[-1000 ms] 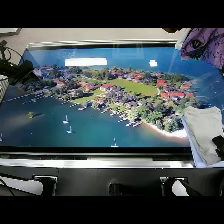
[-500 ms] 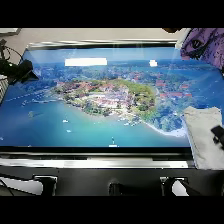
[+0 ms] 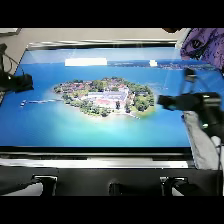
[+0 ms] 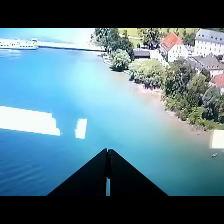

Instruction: Fold the clothes and pants, and hang the long-sleeved shirts on hangers.

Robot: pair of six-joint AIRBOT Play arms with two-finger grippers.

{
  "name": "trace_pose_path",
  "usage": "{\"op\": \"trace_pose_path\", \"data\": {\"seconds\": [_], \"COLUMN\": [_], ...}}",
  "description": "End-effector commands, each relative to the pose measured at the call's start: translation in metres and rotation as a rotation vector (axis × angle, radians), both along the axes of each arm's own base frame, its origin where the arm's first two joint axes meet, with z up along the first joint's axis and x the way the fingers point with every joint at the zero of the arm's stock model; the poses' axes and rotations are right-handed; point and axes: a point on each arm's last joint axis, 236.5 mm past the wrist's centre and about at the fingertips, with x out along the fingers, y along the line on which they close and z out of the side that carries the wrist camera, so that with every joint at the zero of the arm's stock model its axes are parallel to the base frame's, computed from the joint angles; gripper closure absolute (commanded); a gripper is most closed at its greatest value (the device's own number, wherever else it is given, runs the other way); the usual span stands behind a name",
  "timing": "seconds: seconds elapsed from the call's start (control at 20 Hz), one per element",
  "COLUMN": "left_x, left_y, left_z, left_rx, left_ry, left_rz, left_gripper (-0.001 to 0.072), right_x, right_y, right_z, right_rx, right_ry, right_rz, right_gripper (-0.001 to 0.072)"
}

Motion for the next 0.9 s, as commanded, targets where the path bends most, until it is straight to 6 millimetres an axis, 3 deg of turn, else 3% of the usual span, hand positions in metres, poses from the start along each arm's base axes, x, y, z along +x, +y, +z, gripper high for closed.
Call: {"op": "trace_pose_path", "data": {"seconds": [0.0, 0.15, 0.85], "left_x": [-0.035, -0.045, -0.045], "left_y": [-0.004, -0.007, -0.007], "left_z": [-0.012, -0.006, -0.006], "left_rx": [0.074, 0.083, 0.082], "left_ry": [-0.058, -0.075, -0.076], "left_rz": [-0.081, -0.097, -0.096], "left_gripper": [0.0691, 0.0689, 0.0688], "right_x": [-0.014, -0.013, -0.013], "right_y": [0.090, 0.101, 0.099], "right_z": [-0.004, 0.000, 0.000], "right_rx": [-0.029, -0.045, -0.056], "right_ry": [-0.032, -0.064, -0.066], "right_rz": [0.261, 0.298, 0.299], "right_gripper": [0.0682, 0.0682, 0.0682]}}
